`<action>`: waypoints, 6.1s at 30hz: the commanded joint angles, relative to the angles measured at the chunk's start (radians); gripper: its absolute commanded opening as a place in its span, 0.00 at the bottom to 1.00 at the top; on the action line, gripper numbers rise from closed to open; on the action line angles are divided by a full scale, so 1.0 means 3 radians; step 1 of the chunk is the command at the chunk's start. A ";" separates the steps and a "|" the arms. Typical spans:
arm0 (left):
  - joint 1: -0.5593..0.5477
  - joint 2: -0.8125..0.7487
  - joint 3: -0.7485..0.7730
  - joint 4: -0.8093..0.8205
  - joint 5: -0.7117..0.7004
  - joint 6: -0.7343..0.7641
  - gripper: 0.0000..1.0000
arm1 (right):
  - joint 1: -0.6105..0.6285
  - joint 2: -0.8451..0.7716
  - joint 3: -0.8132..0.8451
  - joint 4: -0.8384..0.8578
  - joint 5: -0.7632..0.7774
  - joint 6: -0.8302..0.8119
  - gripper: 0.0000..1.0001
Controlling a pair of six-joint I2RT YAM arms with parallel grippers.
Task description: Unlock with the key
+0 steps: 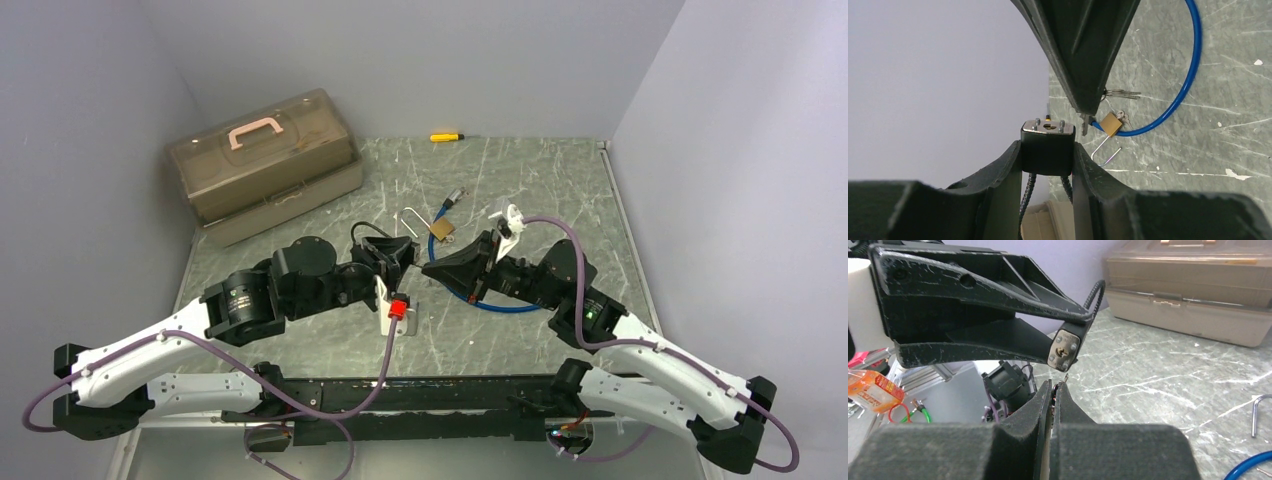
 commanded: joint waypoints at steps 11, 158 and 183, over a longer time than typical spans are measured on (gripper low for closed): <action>-0.0002 -0.0018 0.0278 -0.0263 0.0507 0.0068 0.00 | -0.0005 -0.0400 0.0114 -0.0188 -0.0077 -0.0101 0.00; 0.0020 -0.0299 -0.0227 0.0661 0.0006 0.0065 0.00 | -0.0052 -0.0035 0.0502 -0.0038 -0.0367 -0.0703 0.00; 0.0009 -0.0251 -0.0215 0.0821 -0.0051 0.0107 0.00 | -0.0482 0.0091 0.0289 0.0566 -0.0984 -0.0188 0.00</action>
